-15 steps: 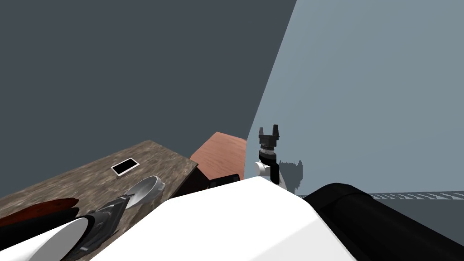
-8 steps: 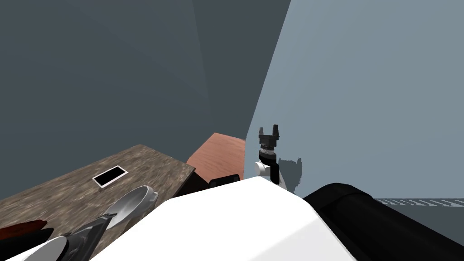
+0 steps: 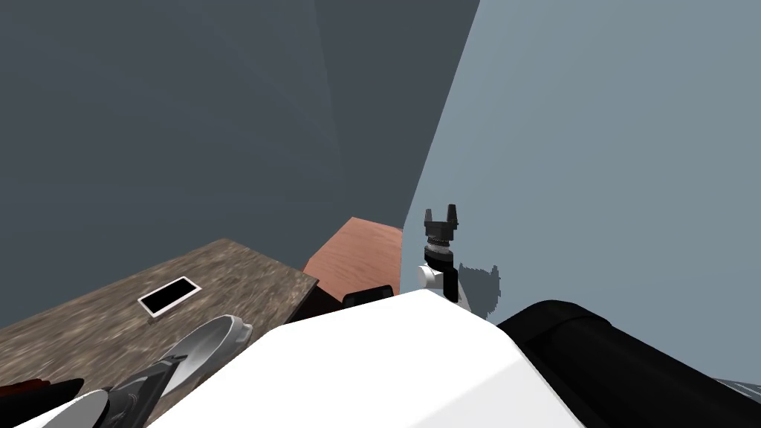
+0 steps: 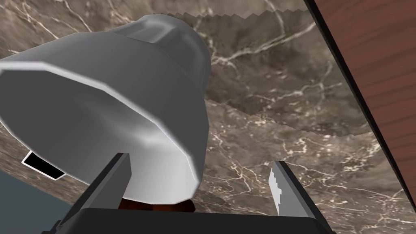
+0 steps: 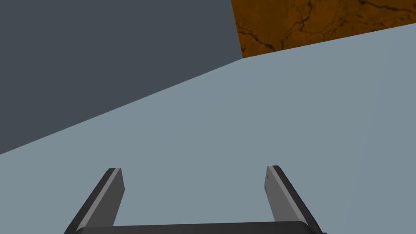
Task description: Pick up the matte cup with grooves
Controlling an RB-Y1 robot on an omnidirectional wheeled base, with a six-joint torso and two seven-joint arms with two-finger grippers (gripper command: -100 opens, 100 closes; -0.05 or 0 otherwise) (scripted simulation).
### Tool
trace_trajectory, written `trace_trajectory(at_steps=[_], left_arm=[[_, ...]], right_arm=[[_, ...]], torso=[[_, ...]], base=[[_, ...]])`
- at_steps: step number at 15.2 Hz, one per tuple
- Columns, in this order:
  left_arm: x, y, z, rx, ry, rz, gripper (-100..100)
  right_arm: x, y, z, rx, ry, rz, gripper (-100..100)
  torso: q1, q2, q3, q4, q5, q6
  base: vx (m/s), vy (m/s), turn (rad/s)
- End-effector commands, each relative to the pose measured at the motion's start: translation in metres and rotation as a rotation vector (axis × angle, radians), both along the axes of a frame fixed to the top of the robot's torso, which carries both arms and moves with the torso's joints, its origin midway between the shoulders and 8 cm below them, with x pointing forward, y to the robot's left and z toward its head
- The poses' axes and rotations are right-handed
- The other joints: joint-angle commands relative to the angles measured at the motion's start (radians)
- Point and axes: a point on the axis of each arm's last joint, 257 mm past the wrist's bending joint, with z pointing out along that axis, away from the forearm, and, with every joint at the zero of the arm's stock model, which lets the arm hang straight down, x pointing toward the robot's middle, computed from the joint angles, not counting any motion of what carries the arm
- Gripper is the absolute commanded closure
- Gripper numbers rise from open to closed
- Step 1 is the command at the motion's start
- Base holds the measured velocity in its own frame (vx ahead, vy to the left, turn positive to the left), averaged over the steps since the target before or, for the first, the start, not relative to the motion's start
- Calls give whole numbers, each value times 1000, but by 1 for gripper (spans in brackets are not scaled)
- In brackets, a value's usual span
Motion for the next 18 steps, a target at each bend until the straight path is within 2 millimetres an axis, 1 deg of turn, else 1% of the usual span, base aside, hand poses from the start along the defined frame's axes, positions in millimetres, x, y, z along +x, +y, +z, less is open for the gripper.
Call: trace_trajectory(at_steps=[1, 5, 6, 7, 11, 12, 14, 17, 18], left_arm=[[3, 5, -5, 1, -3, 0, -100], [6, 13, -17, 0, -3, 4, -100], [5, 10, -14, 0, -3, 4, -100], [6, 11, -15, 0, -4, 3, 100], [9, 12, -13, 8, -10, -6, 100], [4, 6, -8, 0, -4, 1, 100], [2, 1, -1, 1, -3, -1, 100], [-1, -4, 6, 2, -2, -4, 100], [1, -1, 4, 2, -3, -5, 100]], right_arm=[[0, 0, 0, 0, 0, 0, 0], [0, 0, 0, 0, 0, 0, 0], [0, 0, 0, 0, 0, 0, 0], [0, 0, 0, 0, 0, 0, 0], [0, 0, 0, 0, 0, 0, 0], [0, 0, 0, 0, 0, 0, 0], [0, 0, 0, 0, 0, 0, 0], [0, 0, 0, 0, 0, 0, 0], [0, 0, 0, 0, 0, 0, 0]], torso=[[0, 0, 0, 0, 0, 0], [0, 1, 1, 0, 0, 0], [0, 1, 1, 0, 0, 0], [0, 1, 1, 0, 0, 0], [1, 2, 1, 0, 3, -3], [2, 2, 1, 0, 3, -3], [1, 2, 1, 0, 3, -4], [1, 2, 1, 0, 2, -4], [1, 1, 0, 0, 2, -4]], base=[[-14, 0, -16], [-16, 0, -15], [-6, 1, -6], [0, 0, 0], [2, 2, -12], [1, -6, 31], [2, -3, 34], [16, 0, 20], [9, 0, 2]])
